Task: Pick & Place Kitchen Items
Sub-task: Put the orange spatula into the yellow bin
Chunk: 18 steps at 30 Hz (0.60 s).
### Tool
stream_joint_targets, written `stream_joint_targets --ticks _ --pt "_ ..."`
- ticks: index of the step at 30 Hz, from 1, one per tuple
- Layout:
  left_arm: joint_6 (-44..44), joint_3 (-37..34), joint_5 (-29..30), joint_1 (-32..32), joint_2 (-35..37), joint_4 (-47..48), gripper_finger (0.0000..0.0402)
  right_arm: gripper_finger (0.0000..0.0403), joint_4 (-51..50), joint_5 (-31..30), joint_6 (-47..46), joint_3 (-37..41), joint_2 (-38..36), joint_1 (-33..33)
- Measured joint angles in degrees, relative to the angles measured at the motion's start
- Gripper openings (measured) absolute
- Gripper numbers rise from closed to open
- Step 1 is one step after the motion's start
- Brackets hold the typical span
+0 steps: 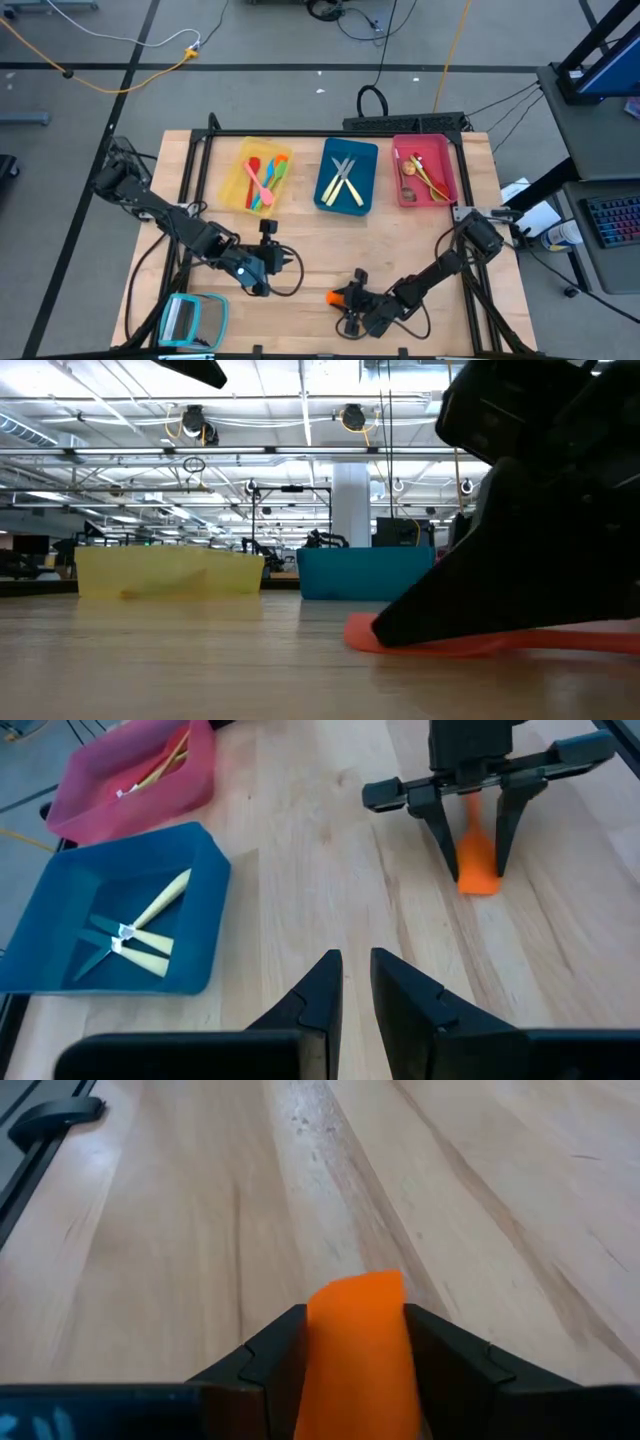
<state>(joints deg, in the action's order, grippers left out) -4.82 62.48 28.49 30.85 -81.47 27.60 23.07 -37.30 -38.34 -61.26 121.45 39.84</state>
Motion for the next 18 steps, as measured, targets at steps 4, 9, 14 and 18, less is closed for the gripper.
stream_joint_targets --ticks 4,9,14,18 --pt "0.0 0.0 0.0 0.0 0.0 0.0 0.0063 0.0155 -0.1 -0.6 -0.6 -1.1 1.9 0.0" --pt "0.0 0.0 0.0 0.0 0.0 0.0 0.0063 0.0152 -1.5 -1.1 -2.6 -1.2 2.1 0.6" --pt "-0.1 0.0 0.0 0.0 0.0 0.0 0.0063 0.0110 -1.0 -1.3 -2.5 -1.1 2.2 1.0" --pt "-0.2 0.0 0.0 0.0 0.0 0.0 0.0063 0.0057 -1.2 0.0 -2.8 -1.1 2.4 1.1"
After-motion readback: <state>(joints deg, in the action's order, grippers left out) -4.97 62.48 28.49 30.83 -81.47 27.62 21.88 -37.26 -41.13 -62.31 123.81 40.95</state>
